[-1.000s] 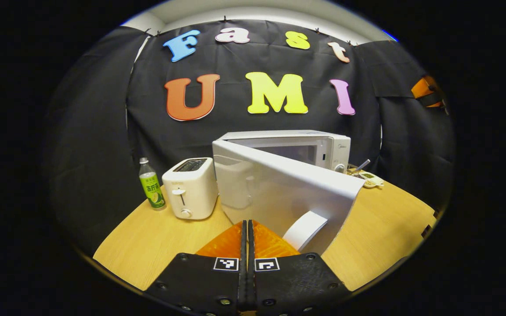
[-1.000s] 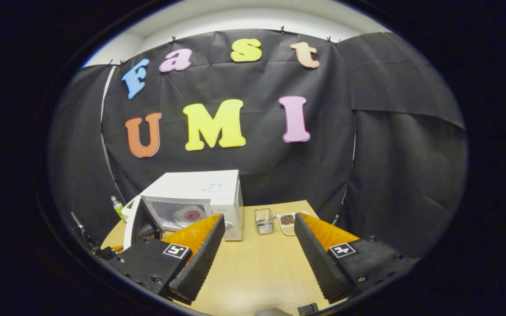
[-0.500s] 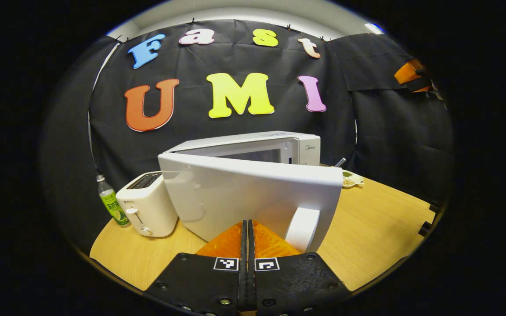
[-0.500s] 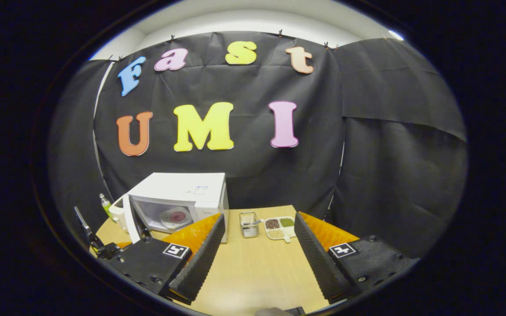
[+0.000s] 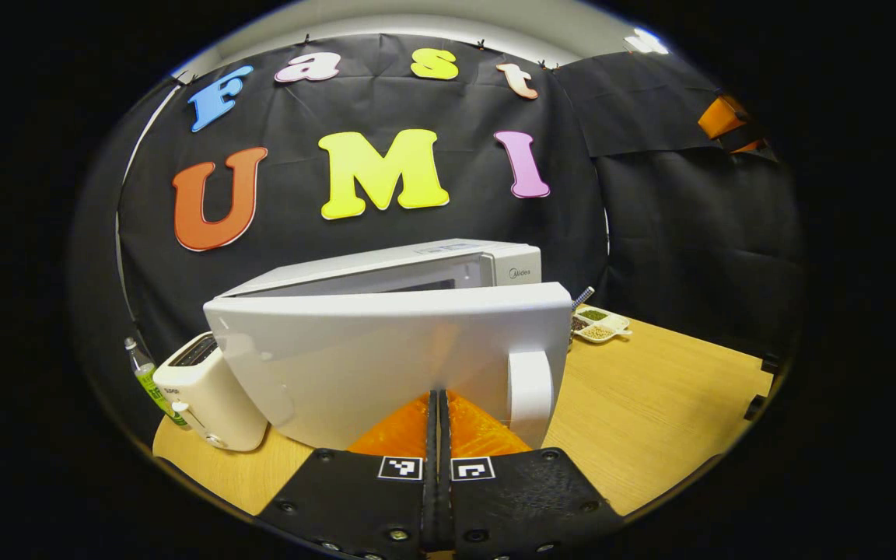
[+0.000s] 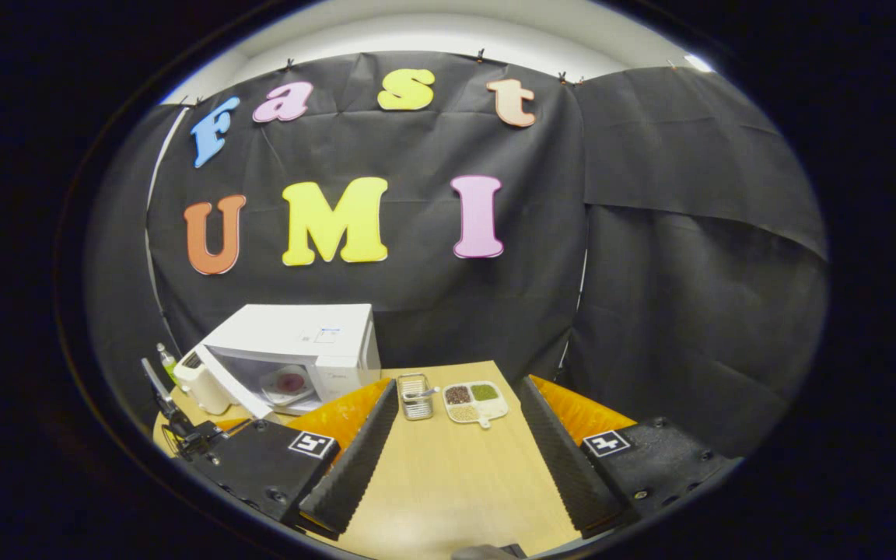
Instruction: Open the microwave oven with the left hand, put the food in, and close the microwave oven.
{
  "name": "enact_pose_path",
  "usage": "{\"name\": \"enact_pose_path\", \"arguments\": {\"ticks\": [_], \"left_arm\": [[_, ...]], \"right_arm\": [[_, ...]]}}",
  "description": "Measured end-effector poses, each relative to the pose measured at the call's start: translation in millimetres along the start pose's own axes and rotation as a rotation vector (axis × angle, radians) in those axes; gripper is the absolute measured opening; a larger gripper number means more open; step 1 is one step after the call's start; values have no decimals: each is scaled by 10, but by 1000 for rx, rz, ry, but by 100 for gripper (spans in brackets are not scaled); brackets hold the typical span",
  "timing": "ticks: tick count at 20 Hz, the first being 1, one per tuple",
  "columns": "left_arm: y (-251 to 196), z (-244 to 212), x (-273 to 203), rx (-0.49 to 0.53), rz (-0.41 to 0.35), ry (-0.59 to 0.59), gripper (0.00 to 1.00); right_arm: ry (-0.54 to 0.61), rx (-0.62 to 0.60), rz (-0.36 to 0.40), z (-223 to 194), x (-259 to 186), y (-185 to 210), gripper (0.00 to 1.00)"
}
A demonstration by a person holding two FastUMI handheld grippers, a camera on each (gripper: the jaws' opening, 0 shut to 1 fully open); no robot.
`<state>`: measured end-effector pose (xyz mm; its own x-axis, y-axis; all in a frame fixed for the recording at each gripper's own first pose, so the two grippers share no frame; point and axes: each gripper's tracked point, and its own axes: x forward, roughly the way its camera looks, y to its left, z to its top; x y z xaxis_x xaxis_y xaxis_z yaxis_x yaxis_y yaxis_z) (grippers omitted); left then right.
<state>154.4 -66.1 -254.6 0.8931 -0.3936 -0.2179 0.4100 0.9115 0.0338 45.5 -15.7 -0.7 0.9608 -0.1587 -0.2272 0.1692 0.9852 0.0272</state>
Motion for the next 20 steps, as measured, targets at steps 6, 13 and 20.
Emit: {"name": "enact_pose_path", "arguments": {"ticks": [6, 13, 20], "left_arm": [[-93, 54, 474, 7, -30, 13, 0], [-62, 163, 925, 9, -31, 18, 0], [-141, 229, 1210, -38, -41, 24, 0]], "right_arm": [[18, 10, -16, -24, 121, -34, 100], [31, 7, -27, -19, 236, -51, 100], [26, -11, -20, 20, 271, -5, 92]]}}
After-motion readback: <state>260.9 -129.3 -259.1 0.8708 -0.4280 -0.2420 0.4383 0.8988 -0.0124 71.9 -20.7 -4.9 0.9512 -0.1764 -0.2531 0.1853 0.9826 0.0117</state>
